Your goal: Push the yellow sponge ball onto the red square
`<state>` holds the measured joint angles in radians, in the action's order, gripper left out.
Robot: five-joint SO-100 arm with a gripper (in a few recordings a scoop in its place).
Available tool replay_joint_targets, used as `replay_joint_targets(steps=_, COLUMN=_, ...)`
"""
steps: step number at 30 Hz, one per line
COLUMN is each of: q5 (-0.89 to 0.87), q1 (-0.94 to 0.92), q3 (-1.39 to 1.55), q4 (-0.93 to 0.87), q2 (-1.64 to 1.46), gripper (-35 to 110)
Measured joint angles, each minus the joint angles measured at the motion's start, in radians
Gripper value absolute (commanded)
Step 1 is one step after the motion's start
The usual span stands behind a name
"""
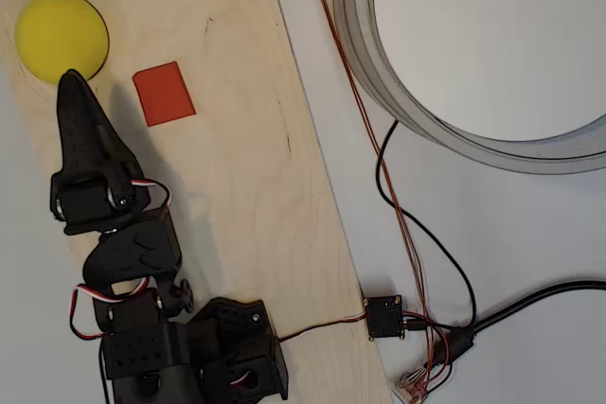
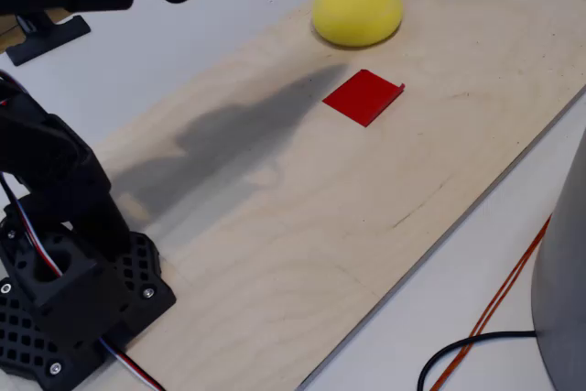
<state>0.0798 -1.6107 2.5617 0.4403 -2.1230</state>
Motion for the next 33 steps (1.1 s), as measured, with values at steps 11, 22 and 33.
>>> replay_joint_targets(steps=11, q5=-0.322, q1=0.003, q3=0.170, q4=0.153, q2=0.236, gripper=6)
replay_joint_targets(steps=22, q5=-0.298, q1=0.077, q3=-0.103, q4=-0.287, q2=0.196, gripper=14)
replay_joint_targets(steps=33, q5=-0.301, q1=0.158, q3=-0.518, q4=-0.503, q2=0.506, gripper=18)
